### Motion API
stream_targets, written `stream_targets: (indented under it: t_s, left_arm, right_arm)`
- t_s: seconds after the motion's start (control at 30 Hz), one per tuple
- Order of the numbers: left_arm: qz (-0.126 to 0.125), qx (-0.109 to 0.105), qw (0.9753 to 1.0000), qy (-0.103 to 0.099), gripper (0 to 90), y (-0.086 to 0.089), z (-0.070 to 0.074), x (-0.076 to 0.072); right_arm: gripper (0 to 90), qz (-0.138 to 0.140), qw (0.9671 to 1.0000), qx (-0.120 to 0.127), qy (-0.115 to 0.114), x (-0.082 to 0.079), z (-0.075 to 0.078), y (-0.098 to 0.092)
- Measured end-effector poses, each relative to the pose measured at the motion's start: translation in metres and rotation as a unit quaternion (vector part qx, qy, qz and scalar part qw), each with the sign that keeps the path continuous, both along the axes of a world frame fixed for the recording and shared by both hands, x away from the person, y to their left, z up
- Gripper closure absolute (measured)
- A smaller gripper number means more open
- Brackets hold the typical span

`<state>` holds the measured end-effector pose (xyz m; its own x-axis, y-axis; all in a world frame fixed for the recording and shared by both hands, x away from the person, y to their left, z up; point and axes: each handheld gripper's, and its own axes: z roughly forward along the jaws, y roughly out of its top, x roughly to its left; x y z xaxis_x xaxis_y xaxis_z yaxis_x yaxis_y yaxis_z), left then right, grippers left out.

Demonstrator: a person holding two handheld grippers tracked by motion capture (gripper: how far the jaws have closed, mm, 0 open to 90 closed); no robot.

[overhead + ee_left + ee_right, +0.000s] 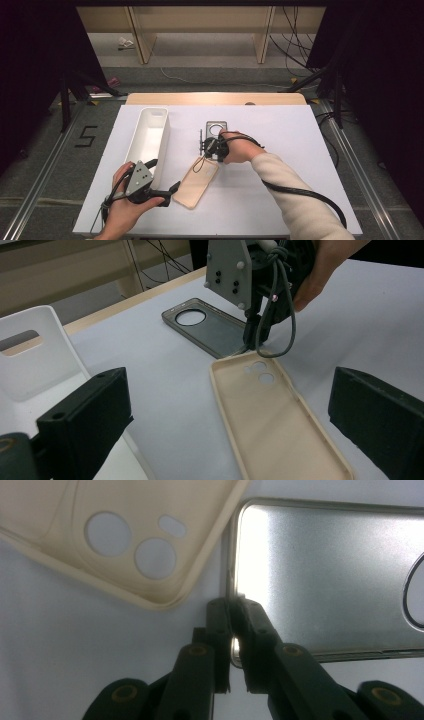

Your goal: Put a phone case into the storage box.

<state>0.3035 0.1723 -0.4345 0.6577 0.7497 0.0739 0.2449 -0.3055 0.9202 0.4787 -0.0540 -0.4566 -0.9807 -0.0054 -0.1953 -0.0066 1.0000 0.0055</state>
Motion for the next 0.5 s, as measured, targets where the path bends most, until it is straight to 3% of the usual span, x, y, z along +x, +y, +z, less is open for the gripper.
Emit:
stream_targets:
  t_s: [0.5]
  left_arm:
    - [0.0,-0.001,1.0,-0.002,3.0,0.0001,0.0004,-0.0002]
  right_arm:
    - [87.9,-0.005,1.0,0.004,0.0,-0.0011,0.0001,-0.0003]
